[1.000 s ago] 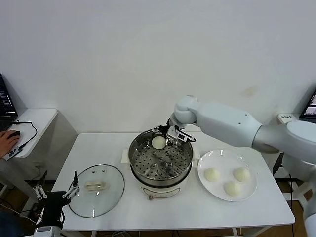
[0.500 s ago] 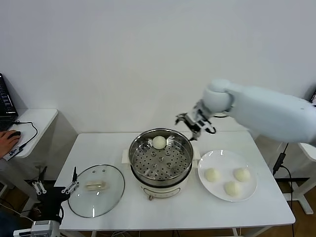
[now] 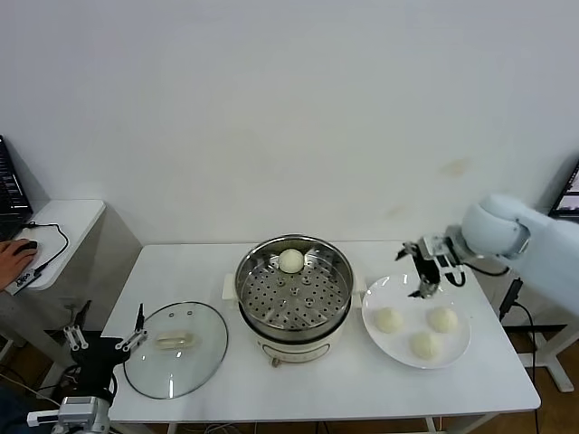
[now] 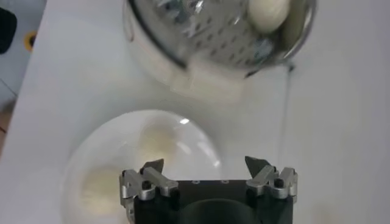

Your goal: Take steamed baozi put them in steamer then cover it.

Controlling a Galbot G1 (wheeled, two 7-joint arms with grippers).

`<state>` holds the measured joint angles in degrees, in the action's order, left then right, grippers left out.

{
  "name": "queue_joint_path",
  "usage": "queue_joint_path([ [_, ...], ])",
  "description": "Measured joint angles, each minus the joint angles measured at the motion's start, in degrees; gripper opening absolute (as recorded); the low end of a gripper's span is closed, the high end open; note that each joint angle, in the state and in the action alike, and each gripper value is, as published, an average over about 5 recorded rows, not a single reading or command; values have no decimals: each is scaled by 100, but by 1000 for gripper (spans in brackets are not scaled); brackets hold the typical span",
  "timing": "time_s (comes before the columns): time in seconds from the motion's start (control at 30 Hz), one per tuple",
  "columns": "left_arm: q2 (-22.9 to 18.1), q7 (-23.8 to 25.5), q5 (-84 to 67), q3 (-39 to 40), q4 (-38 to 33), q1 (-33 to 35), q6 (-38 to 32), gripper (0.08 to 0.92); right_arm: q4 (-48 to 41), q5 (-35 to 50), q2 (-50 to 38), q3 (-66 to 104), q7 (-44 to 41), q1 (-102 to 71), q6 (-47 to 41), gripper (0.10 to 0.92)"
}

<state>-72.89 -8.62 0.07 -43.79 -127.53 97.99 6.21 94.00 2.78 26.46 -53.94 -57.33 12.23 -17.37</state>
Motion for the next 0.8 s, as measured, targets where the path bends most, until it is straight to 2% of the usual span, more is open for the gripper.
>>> queue_joint_path([
  [0.3,6,4,-12,-106,4,18,45,823,-361,-406,108,516,97,-1051,-108,823],
  [0.8,-22,18,-2,-225,45,50,53,823,-1342,-654,1066,746,179,-1639,-164,823],
])
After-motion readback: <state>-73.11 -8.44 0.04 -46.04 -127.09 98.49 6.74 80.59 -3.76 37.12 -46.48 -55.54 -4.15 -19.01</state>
